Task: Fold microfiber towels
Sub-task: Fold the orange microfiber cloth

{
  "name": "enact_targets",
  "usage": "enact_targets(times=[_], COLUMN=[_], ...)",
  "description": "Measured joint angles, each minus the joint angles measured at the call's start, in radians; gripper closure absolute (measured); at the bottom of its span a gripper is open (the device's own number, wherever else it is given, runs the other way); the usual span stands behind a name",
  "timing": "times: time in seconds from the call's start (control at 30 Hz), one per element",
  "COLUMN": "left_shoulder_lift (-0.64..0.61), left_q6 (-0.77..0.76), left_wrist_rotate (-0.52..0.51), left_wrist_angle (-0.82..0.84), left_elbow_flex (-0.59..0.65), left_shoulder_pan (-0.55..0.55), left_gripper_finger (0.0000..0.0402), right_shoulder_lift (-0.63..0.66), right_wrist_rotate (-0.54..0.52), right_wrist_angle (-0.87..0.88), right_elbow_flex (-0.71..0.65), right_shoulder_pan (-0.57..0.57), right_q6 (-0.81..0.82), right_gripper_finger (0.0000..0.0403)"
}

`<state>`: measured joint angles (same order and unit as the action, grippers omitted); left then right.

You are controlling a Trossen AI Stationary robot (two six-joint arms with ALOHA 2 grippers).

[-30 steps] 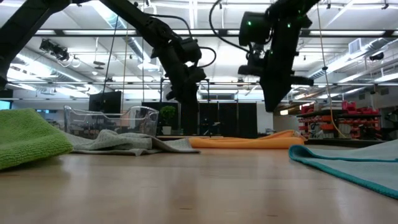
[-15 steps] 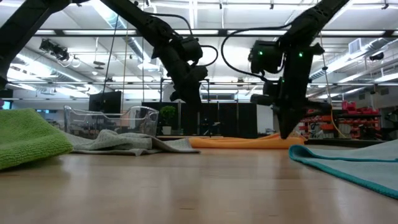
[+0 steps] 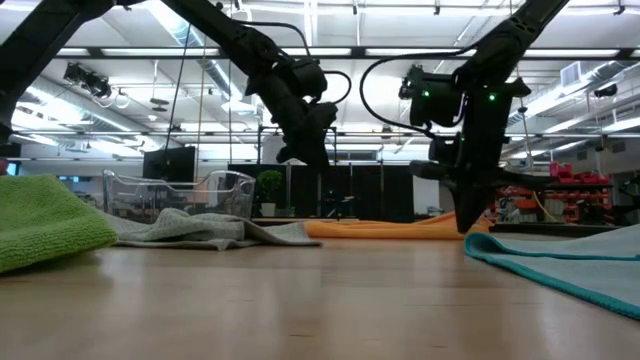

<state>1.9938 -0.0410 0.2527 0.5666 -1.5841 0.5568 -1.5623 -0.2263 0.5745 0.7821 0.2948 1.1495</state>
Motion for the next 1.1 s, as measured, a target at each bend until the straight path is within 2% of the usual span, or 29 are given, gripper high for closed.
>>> enact_targets(times=[0.3, 0.63, 0.83, 1.1], left_shoulder_lift=[0.0, 0.0, 0.0, 0.0], left_q6=[-0.026, -0.026, -0.026, -0.03], left_wrist_rotate=[0.007, 0.008, 0.008, 0.015], left_wrist_angle=[0.007, 0.013, 0.013, -0.006], left_elbow_flex=[0.0, 0.0, 0.0, 0.0], left_shoulder_pan=[-0.005, -0.011, -0.011, -0.011], left_gripper_finger=[0.0378, 0.0389, 0.0377, 0.0367], right_shoulder_lift=[0.0, 0.0, 0.052, 0.227], right_wrist_rotate=[0.036, 0.068, 0.012, -0.099], right_wrist_angle=[0.013, 0.07, 0.079, 0.118], right_elbow_flex=[-0.016, -0.016, -0.007, -0.006], right_shoulder_pan=[-0.138, -0.273, -0.289, -0.288], right_q6=[0.084, 0.158, 0.183, 0.184], right_gripper_finger=[0.04, 0.0401, 0.04, 0.0398])
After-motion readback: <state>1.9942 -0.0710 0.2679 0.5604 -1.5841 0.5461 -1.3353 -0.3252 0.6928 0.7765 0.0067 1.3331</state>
